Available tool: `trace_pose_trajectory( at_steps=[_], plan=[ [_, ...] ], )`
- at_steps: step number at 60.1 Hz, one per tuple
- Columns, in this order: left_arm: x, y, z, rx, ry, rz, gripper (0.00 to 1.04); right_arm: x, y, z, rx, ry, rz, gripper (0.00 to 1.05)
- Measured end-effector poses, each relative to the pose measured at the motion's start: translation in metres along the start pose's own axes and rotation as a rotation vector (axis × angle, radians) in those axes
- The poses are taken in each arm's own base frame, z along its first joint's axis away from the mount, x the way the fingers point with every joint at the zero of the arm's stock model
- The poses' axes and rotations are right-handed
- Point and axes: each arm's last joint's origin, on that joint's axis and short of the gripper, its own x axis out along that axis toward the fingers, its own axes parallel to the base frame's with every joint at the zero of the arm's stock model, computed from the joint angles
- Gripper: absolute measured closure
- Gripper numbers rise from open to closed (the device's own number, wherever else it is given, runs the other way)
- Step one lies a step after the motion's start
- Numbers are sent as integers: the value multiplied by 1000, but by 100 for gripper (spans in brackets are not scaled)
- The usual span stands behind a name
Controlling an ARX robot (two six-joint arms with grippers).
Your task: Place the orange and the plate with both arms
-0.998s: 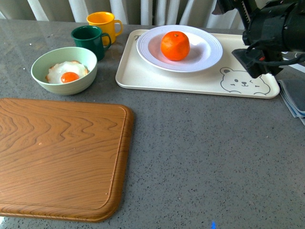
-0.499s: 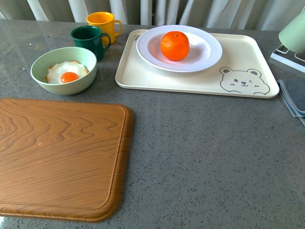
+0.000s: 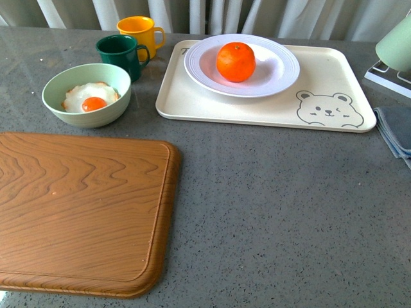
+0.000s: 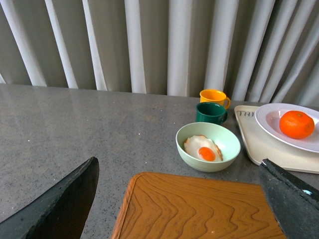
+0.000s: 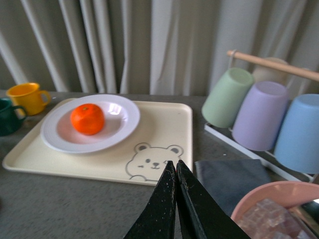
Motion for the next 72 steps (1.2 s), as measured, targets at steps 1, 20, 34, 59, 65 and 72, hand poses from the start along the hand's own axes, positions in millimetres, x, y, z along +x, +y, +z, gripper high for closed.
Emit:
trace_pose_trajectory(
  at_steps=[1, 20, 34, 59, 65, 72],
  plan=[
    [0, 0, 0, 0, 0, 0, 9, -1, -1, -1, 1, -3, -1, 103],
    [0, 0, 0, 0, 0, 0, 9, -21, -5, -4, 1, -17, -23, 103],
    [0, 0, 0, 0, 0, 0, 9, -31, -5, 0, 1, -28, -23, 103],
    [0, 0, 0, 0, 0, 0, 9, -45, -5, 2, 1, -38, -23, 103],
    [0, 0, 0, 0, 0, 0, 9, -48, -5, 2, 0, -39, -23, 103],
    [0, 0, 0, 0, 0, 0, 9, -50, -5, 2, 1, -39, -23, 103]
  ],
)
